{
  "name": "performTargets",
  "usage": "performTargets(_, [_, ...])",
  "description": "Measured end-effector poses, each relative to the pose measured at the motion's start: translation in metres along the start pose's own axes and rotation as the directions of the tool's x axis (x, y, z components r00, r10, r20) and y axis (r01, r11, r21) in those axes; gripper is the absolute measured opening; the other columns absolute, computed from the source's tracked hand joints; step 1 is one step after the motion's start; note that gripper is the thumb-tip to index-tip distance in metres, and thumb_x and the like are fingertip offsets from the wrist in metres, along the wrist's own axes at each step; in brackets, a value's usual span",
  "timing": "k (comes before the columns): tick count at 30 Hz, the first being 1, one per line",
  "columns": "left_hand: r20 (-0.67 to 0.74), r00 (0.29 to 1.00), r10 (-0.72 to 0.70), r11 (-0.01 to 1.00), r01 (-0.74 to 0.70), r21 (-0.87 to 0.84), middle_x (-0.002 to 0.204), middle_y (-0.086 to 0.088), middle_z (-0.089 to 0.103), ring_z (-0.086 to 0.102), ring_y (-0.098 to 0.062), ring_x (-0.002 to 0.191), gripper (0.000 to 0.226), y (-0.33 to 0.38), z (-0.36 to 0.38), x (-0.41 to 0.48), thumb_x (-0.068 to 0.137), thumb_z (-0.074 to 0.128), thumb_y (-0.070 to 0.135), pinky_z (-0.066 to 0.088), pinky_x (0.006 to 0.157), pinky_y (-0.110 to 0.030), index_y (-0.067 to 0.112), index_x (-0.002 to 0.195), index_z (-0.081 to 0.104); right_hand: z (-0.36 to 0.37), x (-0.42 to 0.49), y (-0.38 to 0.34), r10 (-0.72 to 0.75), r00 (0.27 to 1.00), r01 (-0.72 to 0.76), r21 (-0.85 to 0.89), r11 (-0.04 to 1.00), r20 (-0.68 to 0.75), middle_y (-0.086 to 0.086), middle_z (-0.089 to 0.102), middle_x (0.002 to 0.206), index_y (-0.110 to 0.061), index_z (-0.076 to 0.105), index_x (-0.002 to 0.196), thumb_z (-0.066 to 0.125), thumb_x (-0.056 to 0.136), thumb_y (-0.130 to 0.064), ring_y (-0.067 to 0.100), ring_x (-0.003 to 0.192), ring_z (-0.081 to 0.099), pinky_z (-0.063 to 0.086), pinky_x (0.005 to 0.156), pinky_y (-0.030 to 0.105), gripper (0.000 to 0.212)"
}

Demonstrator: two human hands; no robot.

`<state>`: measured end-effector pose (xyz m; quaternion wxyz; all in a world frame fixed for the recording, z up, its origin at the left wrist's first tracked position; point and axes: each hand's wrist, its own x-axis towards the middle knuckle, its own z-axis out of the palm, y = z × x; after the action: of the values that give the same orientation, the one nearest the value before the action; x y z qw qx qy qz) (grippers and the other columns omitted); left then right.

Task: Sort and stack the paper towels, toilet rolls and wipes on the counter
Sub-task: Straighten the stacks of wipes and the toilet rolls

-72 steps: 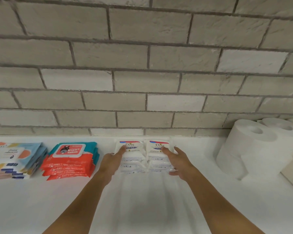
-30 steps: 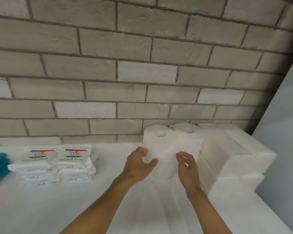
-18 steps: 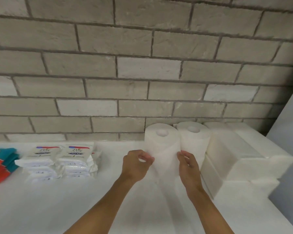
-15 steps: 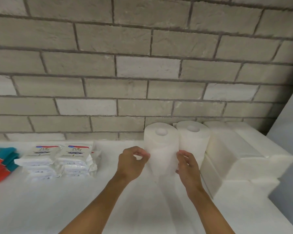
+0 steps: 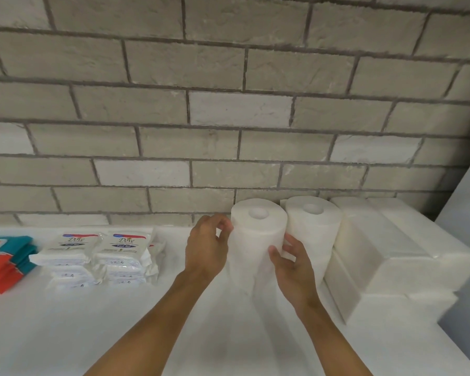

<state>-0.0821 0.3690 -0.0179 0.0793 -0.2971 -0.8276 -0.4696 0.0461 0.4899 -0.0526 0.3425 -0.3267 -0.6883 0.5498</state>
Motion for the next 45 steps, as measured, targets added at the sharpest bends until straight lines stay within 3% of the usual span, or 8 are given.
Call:
performTargets(6, [-0.066, 0.982, 0.174, 0.984, -0.175, -0.013, 0.099, 0.008, 0.057, 0.057, -0.015, 0.081, 0.009, 0.006, -0.008, 0.001, 0.099, 0.053, 0.021, 0.055, 0.072, -0.034, 0.028, 0.096, 0.058, -0.002, 0.0, 0.006, -0.031, 0.999, 0.033, -0.036, 0.999, 0.034, -0.009, 0.049, 0.132, -0.026, 0.043, 0.139, 0.08, 0.076, -0.042, 0.018, 0.116, 0.055, 0.051, 0.097, 0.034, 0.075])
performTargets(12, [-0.007, 0.994, 0.113, 0.994, -0.113, 0.004, 0.102, 0.004, 0.056, 0.056, -0.018, 0.08, 0.012, -0.003, -0.003, 0.009, 0.099, 0.053, 0.017, 0.056, 0.075, -0.041, 0.029, 0.095, 0.055, 0.0, 0.004, 0.004, -0.09, 0.992, 0.09, 0.005, 0.996, 0.088, -0.016, 0.051, 0.128, -0.03, 0.044, 0.135, 0.081, 0.077, -0.033, 0.014, 0.121, 0.053, 0.047, 0.105, 0.038, 0.069])
performTargets(18, [0.082, 0.973, 0.214, 0.977, -0.212, -0.025, 0.102, 0.009, 0.056, 0.055, -0.002, 0.086, 0.01, -0.013, -0.002, -0.003, 0.1, 0.051, 0.027, 0.053, 0.076, -0.028, 0.035, 0.094, 0.054, -0.003, 0.004, 0.007, -0.113, 0.982, 0.105, 0.06, 0.993, 0.151, -0.012, 0.049, 0.135, -0.03, 0.037, 0.141, 0.084, 0.073, -0.025, 0.015, 0.125, 0.051, 0.047, 0.106, 0.04, 0.083])
performTargets(26, [-0.027, 0.977, 0.211, 0.977, -0.211, -0.018, 0.1, 0.007, 0.055, 0.056, -0.011, 0.079, 0.008, -0.022, -0.012, -0.008, 0.1, 0.05, 0.026, 0.053, 0.072, -0.031, 0.028, 0.098, 0.057, -0.004, 0.004, 0.01, -0.126, 0.981, 0.124, 0.025, 0.992, 0.149, -0.012, 0.047, 0.139, -0.028, 0.037, 0.143, 0.088, 0.068, -0.029, 0.015, 0.127, 0.049, 0.047, 0.106, 0.043, 0.091])
performTargets(32, [0.019, 0.989, 0.144, 0.986, -0.145, 0.088, 0.104, -0.001, 0.056, 0.056, -0.018, 0.074, 0.008, -0.028, -0.01, 0.006, 0.099, 0.052, 0.016, 0.052, 0.072, -0.029, 0.02, 0.1, 0.058, 0.003, 0.006, 0.006, -0.145, 0.98, 0.143, 0.024, 0.989, 0.135, -0.013, 0.049, 0.138, -0.028, 0.04, 0.142, 0.084, 0.074, -0.031, 0.015, 0.127, 0.049, 0.046, 0.107, 0.044, 0.081])
performTargets(37, [-0.031, 0.995, 0.091, 0.996, -0.09, 0.017, 0.098, -0.005, 0.057, 0.057, -0.022, 0.083, 0.011, -0.024, -0.001, 0.029, 0.099, 0.05, 0.013, 0.055, 0.071, -0.037, 0.02, 0.097, 0.057, 0.007, 0.014, 0.002, -0.146, 0.978, 0.147, 0.003, 0.989, 0.152, -0.01, 0.046, 0.146, -0.027, 0.037, 0.147, 0.082, 0.077, -0.034, 0.015, 0.133, 0.045, 0.042, 0.11, 0.043, 0.084])
performTargets(41, [-0.057, 0.996, -0.063, 0.981, 0.051, -0.188, 0.098, -0.007, 0.061, 0.066, -0.031, 0.078, 0.013, -0.02, 0.009, 0.035, 0.097, 0.055, 0.009, 0.06, 0.059, -0.037, 0.021, 0.091, 0.055, 0.013, 0.021, 0.002, -0.121, 0.974, 0.126, -0.014, 0.992, 0.189, -0.011, 0.045, 0.146, -0.029, 0.035, 0.147, 0.084, 0.072, -0.039, 0.012, 0.133, 0.044, 0.043, 0.109, 0.037, 0.09])
performTargets(45, [-0.057, 0.96, -0.274, 0.864, 0.219, -0.454, 0.094, 0.005, 0.063, 0.071, -0.026, 0.08, 0.012, -0.019, 0.015, 0.023, 0.094, 0.063, 0.023, 0.061, 0.075, -0.04, 0.017, 0.098, 0.054, 0.024, 0.024, 0.008, -0.069, 0.98, 0.074, -0.016, 0.997, 0.185, -0.013, 0.045, 0.146, -0.035, 0.032, 0.147, 0.082, 0.058, -0.062, 0.012, 0.134, 0.044, 0.045, 0.108, 0.04, 0.106])
